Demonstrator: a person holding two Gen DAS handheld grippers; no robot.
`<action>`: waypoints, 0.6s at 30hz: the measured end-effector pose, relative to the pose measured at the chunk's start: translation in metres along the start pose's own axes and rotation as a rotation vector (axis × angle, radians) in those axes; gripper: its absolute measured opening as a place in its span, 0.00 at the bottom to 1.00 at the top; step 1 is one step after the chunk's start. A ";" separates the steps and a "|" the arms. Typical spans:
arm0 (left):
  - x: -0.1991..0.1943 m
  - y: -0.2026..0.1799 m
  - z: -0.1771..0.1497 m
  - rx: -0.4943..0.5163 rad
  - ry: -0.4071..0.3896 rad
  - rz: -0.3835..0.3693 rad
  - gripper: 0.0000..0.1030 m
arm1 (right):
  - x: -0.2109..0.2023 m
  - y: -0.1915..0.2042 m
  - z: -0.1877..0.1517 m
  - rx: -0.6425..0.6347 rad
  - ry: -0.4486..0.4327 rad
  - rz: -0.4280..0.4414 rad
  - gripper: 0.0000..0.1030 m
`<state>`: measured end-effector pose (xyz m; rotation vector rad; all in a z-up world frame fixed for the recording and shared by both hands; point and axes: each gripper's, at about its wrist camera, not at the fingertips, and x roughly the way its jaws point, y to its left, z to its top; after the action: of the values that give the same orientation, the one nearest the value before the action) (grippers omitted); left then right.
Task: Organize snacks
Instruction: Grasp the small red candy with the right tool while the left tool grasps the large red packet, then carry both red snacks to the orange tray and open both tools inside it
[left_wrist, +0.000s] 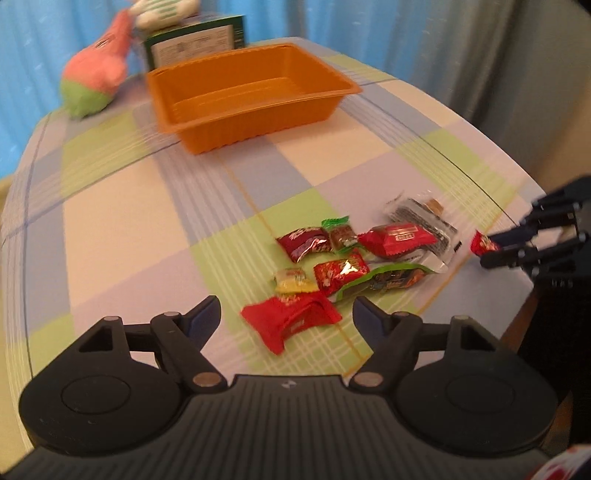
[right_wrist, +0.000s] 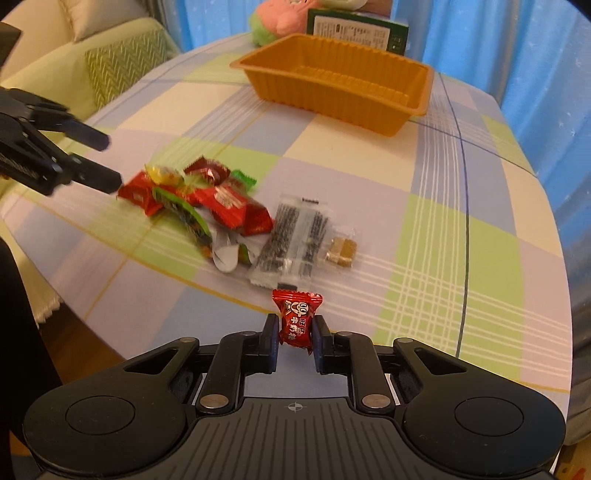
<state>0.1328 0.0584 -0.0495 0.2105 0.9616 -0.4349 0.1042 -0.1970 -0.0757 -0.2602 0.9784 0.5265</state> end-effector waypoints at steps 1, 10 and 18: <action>0.003 0.000 0.002 0.039 0.001 -0.007 0.69 | 0.000 0.001 0.002 0.006 -0.004 0.002 0.18; 0.043 0.007 0.006 0.195 0.098 -0.127 0.59 | 0.004 0.003 0.011 0.047 -0.018 0.002 0.18; 0.053 0.003 0.005 0.235 0.159 -0.166 0.36 | 0.007 0.003 0.013 0.072 -0.012 -0.001 0.18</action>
<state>0.1642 0.0450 -0.0907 0.3842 1.0875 -0.6930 0.1150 -0.1863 -0.0746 -0.1924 0.9832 0.4906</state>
